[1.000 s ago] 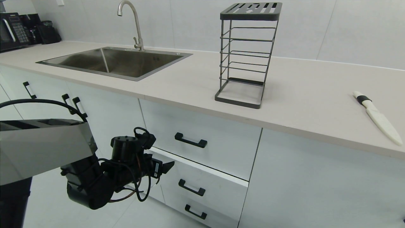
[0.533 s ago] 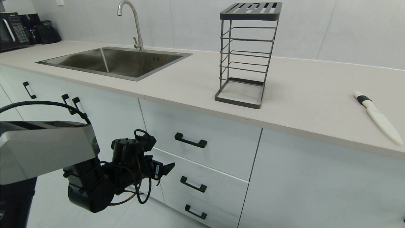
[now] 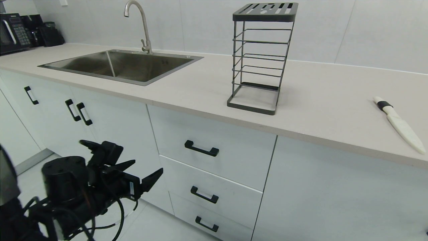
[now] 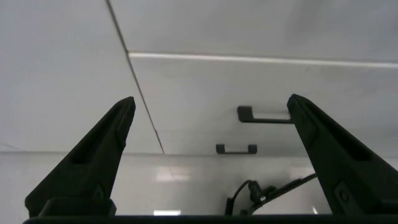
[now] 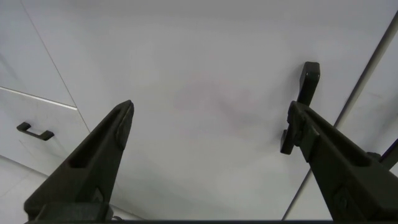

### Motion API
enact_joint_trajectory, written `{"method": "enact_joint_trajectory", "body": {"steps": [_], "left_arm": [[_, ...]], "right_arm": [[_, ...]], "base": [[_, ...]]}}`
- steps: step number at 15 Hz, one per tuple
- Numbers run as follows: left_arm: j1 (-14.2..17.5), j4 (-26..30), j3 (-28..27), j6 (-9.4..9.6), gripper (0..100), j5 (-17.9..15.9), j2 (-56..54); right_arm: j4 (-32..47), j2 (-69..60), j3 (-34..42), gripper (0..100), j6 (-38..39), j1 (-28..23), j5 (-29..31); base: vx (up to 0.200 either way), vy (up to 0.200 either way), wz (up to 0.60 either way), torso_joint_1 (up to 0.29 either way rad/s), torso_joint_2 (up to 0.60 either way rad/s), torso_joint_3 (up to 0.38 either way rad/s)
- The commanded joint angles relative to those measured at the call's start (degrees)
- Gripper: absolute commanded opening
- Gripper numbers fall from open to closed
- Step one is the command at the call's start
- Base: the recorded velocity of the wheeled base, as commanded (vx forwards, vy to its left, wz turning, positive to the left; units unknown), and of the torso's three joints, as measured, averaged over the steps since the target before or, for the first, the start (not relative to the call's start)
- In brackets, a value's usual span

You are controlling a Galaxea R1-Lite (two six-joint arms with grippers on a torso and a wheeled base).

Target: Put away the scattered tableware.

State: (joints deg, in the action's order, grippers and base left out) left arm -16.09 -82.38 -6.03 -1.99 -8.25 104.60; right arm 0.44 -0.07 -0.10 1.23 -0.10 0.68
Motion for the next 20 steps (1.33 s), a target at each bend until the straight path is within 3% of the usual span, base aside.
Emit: {"method": "enact_joint_trajectory", "body": {"steps": [1, 2, 4, 7, 11, 13, 15, 20], "left_arm": [[1.2, -0.3, 6.0, -3.37, 100, 0.3, -19.8], [2.4, 1.0, 6.0, -4.52, 100, 0.3, -26.8], [4.8, 5.3, 6.0, -4.34, 100, 0.4, -37.3], [7.2, 18.0, 6.0, -4.60, 100, 0.4, -48.8], [11.6, 42.0, 5.8, -4.43, 100, 0.3, -66.4], [12.8, 49.2, 5.9, -4.34, 100, 0.3, -73.5], [14.6, 50.8, 5.6, -4.08, 100, 0.3, -77.2], [14.8, 50.6, 3.7, -1.09, 100, -0.2, -86.1]], "right_arm": [[0.0, 0.2, 0.0, 100, 0.0, 0.0, 0.0], [0.0, 0.2, 0.0, 100, 0.0, 0.0, -0.1], [0.0, 0.2, 0.0, 100, 0.0, 0.0, 0.0], [0.0, 0.2, 0.0, 100, 0.0, 0.0, -0.1], [0.0, 0.2, 0.0, 100, 0.1, -0.1, -0.2], [0.0, 0.2, 0.0, 100, 0.1, -0.1, -0.2], [0.0, 0.2, 0.0, 100, 0.1, -0.1, -0.2], [0.0, 0.1, 0.0, 100, 0.0, -0.1, -0.2]], "base": [[0.000, 0.000, 0.00, 0.000, 0.00, 0.000], [0.000, 0.000, 0.00, 0.000, 0.00, 0.000], [0.000, 0.000, 0.00, 0.000, 0.00, 0.000], [0.000, 0.000, 0.00, 0.000, 0.00, 0.000], [0.000, 0.000, 0.00, 0.000, 0.00, 0.000], [0.000, 0.000, 0.00, 0.000, 0.00, 0.000], [0.000, 0.000, 0.00, 0.000, 0.00, 0.000], [0.000, 0.000, 0.00, 0.000, 0.00, 0.000]]}}
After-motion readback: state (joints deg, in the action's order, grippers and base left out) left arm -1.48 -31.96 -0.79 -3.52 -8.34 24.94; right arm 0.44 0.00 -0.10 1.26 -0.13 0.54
